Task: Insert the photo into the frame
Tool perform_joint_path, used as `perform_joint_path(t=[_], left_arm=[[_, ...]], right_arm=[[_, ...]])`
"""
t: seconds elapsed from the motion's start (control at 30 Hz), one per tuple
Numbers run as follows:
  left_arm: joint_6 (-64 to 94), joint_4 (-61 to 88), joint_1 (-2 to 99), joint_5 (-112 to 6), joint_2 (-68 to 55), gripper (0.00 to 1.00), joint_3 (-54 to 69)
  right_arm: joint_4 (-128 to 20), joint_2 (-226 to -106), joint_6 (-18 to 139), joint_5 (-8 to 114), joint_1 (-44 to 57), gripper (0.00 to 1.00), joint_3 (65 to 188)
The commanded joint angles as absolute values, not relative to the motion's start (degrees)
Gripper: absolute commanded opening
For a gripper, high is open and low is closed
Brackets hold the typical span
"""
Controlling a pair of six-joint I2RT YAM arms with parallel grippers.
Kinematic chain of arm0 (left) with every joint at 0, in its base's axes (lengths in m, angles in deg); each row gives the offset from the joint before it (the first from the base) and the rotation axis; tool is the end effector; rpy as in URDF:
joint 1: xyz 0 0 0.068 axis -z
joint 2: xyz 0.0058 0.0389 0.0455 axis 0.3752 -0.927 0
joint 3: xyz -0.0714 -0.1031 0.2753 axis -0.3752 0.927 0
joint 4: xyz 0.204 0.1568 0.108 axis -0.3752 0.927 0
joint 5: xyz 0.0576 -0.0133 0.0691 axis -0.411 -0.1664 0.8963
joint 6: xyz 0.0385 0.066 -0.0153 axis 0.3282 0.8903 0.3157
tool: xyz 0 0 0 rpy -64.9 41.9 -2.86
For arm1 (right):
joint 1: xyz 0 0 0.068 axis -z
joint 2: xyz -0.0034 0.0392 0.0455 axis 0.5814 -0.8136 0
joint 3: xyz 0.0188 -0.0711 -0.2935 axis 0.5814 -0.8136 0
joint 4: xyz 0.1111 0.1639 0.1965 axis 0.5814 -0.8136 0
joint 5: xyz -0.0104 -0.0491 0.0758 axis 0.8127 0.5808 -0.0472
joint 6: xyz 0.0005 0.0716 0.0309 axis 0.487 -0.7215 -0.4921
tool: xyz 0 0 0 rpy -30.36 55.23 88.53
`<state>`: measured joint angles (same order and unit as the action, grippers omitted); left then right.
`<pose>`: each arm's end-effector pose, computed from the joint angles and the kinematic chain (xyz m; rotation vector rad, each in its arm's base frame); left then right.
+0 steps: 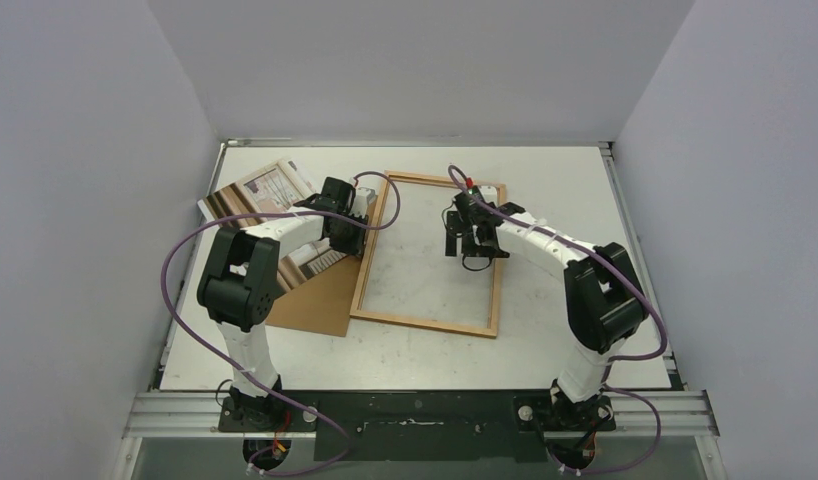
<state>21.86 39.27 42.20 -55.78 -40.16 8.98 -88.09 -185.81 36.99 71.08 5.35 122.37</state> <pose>0.3958 -0.1591 0.1515 0.4354 2.6441 -0.3970 0.3476 0.1881 0.1990 0.0650 2.6605 0.0950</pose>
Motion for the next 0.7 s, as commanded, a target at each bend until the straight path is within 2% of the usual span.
perform_joint_path(t=[0.0, 0.13, 0.3, 0.4, 0.47, 0.6, 0.63, 0.67], left_arm=[[21.23, 40.53, 42.86, -57.94, -41.61, 0.14, 9.59], [21.10, 40.48, 42.88, -58.04, -41.78, 0.14, 9.49], [21.18, 40.19, 42.86, -57.96, -41.97, 0.13, 9.71], [21.11, 40.05, 42.86, -58.05, -42.32, 0.13, 9.72], [21.02, 40.04, 42.86, -58.12, -42.59, 0.12, 9.57], [21.00, 40.22, 42.82, -58.22, -42.54, 0.12, 9.42], [21.01, 40.22, 42.78, -58.22, -42.43, 0.12, 9.46], [21.01, 40.14, 42.73, -58.22, -42.39, 0.12, 9.50]], right_arm=[[-83.57, -182.26, 37.88, 67.23, 6.36, 0.90, 120.58], [-78.10, -180.60, 35.36, 58.84, 7.39, 0.90, 117.27], [-72.89, -174.62, 32.37, 51.13, 9.70, 0.97, 114.26], [-70.39, -171.51, 31.26, 47.37, 10.67, 0.97, 113.94], [-67.71, -170.15, 30.07, 44.97, 11.12, 0.84, 113.76], [-64.01, -167.82, 27.74, 42.60, 11.28, 0.24, 113.83], [-64.49, -167.69, 27.45, 42.64, 11.22, 0.14, 114.53], [-65.09, -167.64, 27.44, 42.69, 11.28, 0.08, 115.19]])
